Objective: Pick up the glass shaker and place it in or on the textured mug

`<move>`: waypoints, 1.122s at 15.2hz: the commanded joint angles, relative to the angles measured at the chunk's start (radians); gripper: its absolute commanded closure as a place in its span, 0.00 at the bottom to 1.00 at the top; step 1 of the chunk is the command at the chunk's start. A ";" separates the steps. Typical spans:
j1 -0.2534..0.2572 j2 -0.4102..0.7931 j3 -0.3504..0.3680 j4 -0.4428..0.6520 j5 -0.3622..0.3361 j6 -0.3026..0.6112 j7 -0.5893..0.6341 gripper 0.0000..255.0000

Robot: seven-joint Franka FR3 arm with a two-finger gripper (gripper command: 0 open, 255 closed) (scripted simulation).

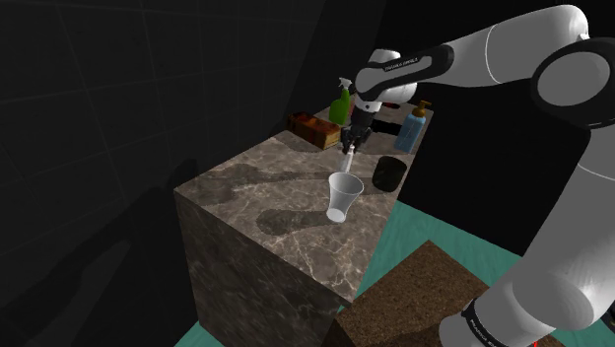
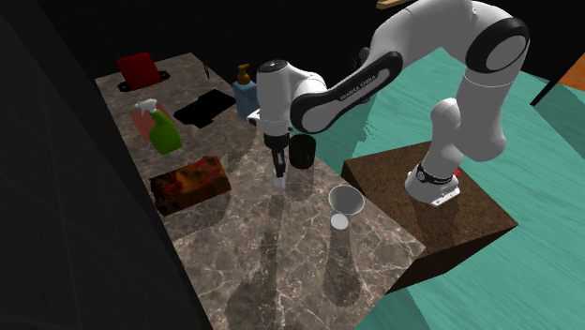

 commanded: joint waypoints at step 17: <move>0.000 -0.067 -0.004 0.157 -0.018 -0.223 0.024 1.00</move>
